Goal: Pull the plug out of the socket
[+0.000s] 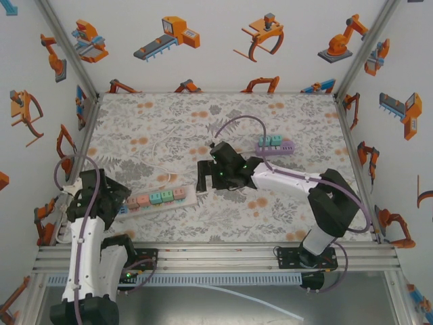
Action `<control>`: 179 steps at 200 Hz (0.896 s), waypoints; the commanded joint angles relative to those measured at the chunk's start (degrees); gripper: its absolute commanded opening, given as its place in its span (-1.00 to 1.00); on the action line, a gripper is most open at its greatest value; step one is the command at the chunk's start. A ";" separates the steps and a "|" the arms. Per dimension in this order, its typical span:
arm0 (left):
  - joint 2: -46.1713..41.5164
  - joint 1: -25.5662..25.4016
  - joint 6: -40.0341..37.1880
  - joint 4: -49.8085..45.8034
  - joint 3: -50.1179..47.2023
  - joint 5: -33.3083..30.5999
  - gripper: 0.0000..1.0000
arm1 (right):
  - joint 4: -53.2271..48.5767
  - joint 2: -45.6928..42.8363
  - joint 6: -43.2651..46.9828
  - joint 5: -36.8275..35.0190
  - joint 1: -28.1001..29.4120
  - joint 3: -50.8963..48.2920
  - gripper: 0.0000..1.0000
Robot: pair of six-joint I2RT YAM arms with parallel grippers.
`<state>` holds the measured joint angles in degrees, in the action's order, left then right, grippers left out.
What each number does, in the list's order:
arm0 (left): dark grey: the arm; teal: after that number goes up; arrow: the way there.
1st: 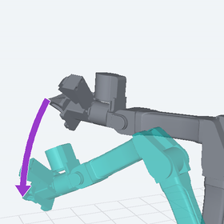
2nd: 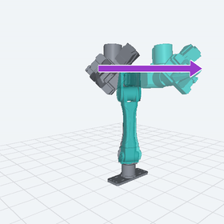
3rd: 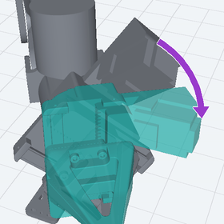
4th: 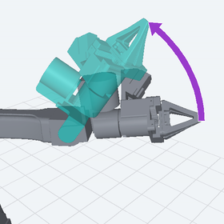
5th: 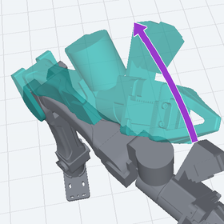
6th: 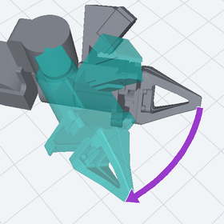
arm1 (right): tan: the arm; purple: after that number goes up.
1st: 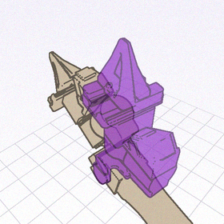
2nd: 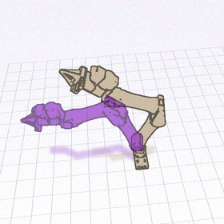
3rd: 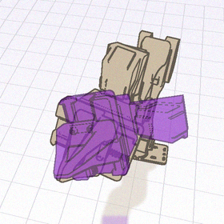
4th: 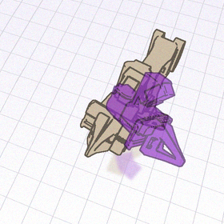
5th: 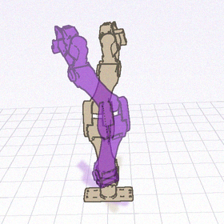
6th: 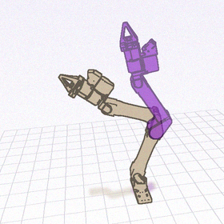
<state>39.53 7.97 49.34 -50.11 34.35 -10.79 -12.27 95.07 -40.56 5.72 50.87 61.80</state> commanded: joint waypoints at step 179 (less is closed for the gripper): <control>2.13 -9.64 11.97 -1.42 -1.85 0.69 0.94 | 7.53 4.05 -15.78 0.57 -2.81 -3.45 0.88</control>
<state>44.45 -1.69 57.32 -42.15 29.28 6.02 -5.52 101.21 -54.72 6.66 48.47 58.67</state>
